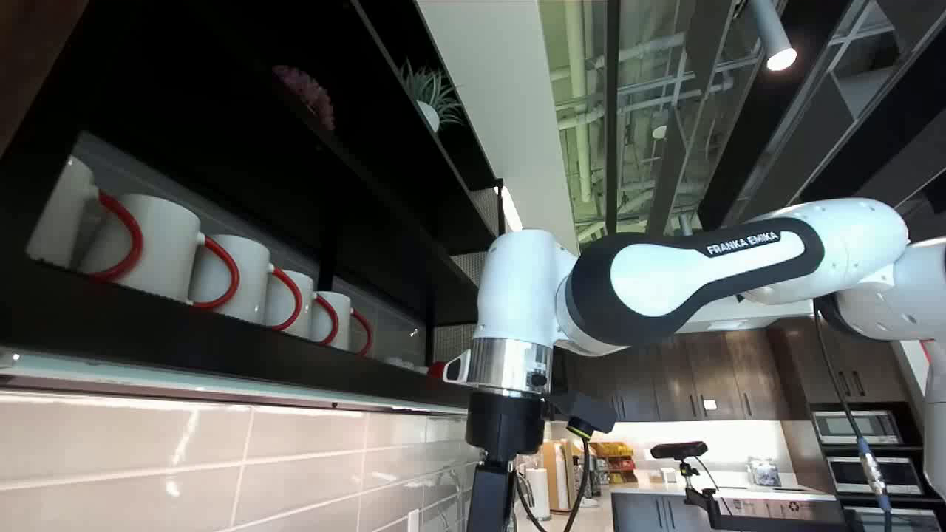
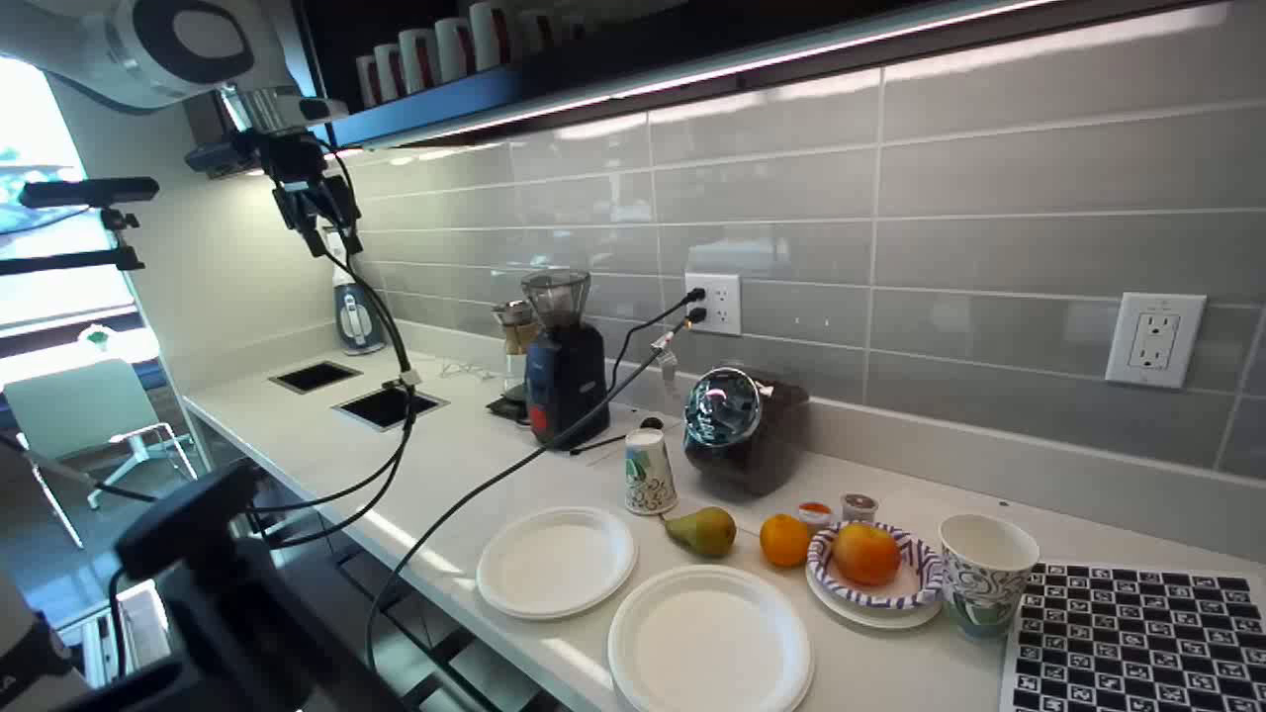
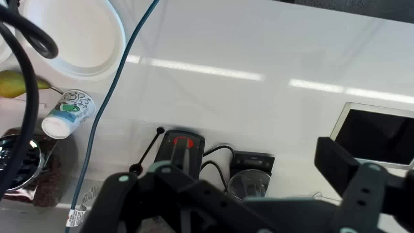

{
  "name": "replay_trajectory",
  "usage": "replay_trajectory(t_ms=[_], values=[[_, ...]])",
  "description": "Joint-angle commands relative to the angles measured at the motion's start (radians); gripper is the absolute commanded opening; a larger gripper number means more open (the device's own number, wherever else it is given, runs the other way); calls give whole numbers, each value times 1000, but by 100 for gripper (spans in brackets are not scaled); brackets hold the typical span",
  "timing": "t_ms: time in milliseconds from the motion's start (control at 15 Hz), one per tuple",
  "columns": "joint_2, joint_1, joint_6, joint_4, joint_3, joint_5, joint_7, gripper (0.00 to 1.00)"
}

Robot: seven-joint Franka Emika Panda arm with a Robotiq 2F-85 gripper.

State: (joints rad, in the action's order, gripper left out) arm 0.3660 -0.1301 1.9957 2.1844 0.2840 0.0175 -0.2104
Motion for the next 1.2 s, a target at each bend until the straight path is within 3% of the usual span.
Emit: replay_trajectory(t_ms=[0, 467, 933, 1133], values=[[-3, -17, -2, -2, -14, -7, -6, 100], [-15, 4, 2, 18, -28, 7, -51, 100], [2, 113, 338, 357, -134, 18, -227, 100], [-23, 150, 504, 447, -195, 48, -207, 100]])
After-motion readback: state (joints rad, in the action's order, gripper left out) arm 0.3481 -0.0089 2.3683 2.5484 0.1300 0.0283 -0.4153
